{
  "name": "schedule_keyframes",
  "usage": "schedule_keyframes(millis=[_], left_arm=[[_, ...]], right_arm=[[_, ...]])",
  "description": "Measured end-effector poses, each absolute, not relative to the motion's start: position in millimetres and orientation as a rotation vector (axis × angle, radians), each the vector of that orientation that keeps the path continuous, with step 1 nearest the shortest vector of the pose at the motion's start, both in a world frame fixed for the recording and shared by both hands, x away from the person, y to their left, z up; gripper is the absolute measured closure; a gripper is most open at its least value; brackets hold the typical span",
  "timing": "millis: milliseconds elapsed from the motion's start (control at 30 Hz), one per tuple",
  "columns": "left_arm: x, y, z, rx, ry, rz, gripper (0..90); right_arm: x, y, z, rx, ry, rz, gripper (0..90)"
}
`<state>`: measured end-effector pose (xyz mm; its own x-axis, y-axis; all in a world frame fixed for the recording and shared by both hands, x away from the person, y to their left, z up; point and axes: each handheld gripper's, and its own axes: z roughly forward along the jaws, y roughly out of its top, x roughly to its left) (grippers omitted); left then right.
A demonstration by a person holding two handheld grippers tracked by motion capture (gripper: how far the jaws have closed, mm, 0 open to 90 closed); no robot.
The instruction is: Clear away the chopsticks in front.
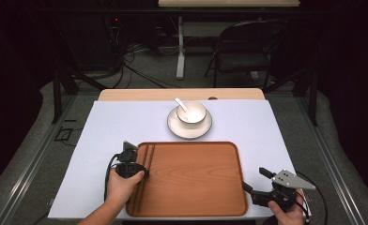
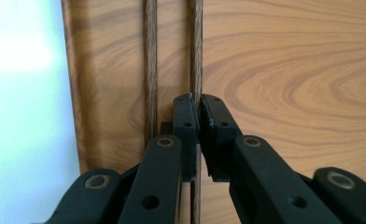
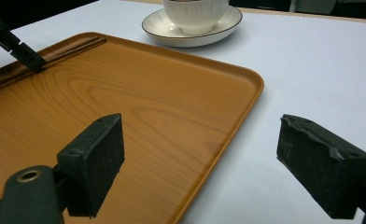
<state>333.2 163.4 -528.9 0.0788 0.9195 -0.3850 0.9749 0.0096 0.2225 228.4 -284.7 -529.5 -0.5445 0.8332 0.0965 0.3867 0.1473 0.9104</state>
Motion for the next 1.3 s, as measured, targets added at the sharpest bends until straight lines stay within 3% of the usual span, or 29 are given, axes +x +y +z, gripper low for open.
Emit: schedule_keyframes(millis=[733,1000,1100,1300], left_arm=[[332,166,-517,1.941,1.828,-0.118,79.3],[338,182,-503,1.898,1.756,-0.011,60.5],[340,189,-502,1.893,1.721,0.087,54.1],[342,216,-503,1.853,1.716,0.233,46.9]], right_arm=[[229,-285,-529,1.165,1.998,1.376,14.7],[229,-285,-529,1.166,1.997,1.376,14.7],[229,-285,-530,1.169,1.997,1.378,14.7],[229,-285,-530,1.169,1.997,1.377,14.7]])
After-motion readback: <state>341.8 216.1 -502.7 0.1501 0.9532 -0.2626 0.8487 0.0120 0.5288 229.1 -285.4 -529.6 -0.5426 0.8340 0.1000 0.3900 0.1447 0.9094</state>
